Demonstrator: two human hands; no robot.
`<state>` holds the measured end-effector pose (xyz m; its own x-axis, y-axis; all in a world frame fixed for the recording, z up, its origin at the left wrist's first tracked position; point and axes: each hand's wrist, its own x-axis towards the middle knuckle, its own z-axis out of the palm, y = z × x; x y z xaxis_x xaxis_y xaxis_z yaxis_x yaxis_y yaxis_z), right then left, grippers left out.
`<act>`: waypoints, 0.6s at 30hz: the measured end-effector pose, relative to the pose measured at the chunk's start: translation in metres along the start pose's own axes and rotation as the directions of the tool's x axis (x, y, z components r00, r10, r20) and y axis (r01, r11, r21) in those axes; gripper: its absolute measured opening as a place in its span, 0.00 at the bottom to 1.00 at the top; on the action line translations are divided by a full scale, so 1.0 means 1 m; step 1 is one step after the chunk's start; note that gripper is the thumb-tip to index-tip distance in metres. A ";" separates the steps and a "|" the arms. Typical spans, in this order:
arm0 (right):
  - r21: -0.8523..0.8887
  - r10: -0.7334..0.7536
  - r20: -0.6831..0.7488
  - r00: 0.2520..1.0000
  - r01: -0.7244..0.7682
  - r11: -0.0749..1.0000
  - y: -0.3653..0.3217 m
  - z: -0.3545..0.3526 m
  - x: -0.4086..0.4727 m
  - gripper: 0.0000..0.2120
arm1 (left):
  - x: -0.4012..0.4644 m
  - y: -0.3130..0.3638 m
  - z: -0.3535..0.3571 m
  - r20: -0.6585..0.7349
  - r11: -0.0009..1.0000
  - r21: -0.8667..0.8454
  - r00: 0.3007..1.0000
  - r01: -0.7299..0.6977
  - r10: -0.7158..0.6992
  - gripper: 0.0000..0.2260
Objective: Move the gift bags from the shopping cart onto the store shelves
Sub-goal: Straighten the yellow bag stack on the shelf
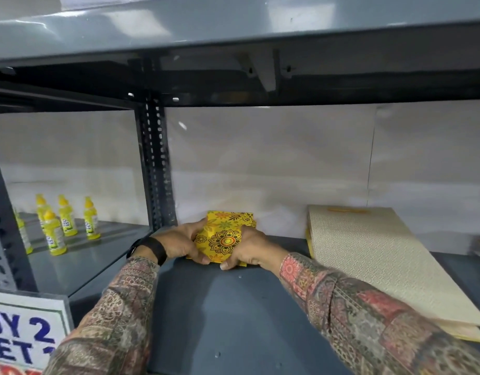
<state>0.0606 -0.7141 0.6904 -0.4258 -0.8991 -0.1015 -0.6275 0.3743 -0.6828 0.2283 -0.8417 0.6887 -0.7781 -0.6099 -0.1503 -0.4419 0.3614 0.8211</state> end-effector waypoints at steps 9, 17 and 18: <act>0.108 -0.250 -0.079 0.965 0.257 0.960 -0.003 -0.076 -0.064 0.59 | -0.044 0.063 0.008 -0.231 0.997 0.028 0.970 0.077 -0.069 0.50; -0.185 -0.537 -0.424 0.729 0.510 0.840 0.141 -0.246 -0.256 0.43 | -0.070 0.233 0.191 -0.263 0.874 0.220 0.837 -0.433 0.481 0.34; -0.216 -0.513 -0.410 0.754 0.466 0.858 0.169 -0.268 -0.282 0.42 | -0.071 0.255 0.227 -0.199 0.846 0.251 0.830 -0.471 0.521 0.34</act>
<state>-0.0999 -0.3364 0.7980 -0.2669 -0.7770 0.5702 -0.8775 -0.0488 -0.4772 0.0689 -0.5461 0.7840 -0.7874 -0.4580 0.4126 -0.1193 0.7699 0.6269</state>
